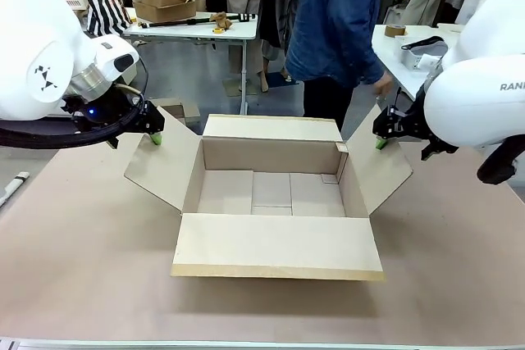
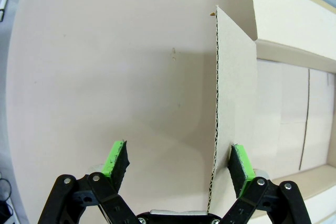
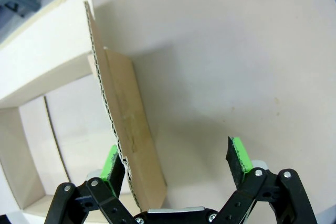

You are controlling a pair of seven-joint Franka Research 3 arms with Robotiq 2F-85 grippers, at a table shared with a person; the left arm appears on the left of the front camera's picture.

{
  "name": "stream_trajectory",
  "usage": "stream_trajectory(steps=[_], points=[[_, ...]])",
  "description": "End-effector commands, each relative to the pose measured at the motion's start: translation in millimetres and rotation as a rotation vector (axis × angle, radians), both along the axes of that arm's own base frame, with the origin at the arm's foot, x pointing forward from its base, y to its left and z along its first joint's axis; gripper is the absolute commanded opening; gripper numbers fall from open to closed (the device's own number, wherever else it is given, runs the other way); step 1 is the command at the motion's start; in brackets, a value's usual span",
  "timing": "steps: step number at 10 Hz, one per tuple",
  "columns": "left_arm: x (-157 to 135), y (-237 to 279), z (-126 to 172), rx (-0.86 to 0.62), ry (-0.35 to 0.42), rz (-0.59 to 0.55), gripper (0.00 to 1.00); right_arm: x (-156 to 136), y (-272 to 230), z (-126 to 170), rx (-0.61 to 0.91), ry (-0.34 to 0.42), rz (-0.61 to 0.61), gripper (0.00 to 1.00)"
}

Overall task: Pack the gift set into the box.
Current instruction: Lift both hands away from the flaps of the Package Box.

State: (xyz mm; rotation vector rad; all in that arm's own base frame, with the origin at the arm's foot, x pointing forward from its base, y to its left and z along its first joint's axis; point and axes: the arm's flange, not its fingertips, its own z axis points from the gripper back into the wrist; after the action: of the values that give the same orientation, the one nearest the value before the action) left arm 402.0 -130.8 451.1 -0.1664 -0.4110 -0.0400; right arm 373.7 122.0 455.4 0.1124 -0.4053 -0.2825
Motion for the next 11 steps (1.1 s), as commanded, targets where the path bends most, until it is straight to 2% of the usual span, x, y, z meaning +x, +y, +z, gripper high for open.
stream_trajectory(steps=[1,11], points=[[-0.3,0.2,0.6,0.007,0.005,0.015,1.0,0.7,1.0,3.6,-0.011,0.002,-0.019,1.0],[-0.3,0.2,0.6,0.007,0.005,0.015,1.0,0.7,1.0,3.6,-0.011,0.002,-0.019,1.0]])
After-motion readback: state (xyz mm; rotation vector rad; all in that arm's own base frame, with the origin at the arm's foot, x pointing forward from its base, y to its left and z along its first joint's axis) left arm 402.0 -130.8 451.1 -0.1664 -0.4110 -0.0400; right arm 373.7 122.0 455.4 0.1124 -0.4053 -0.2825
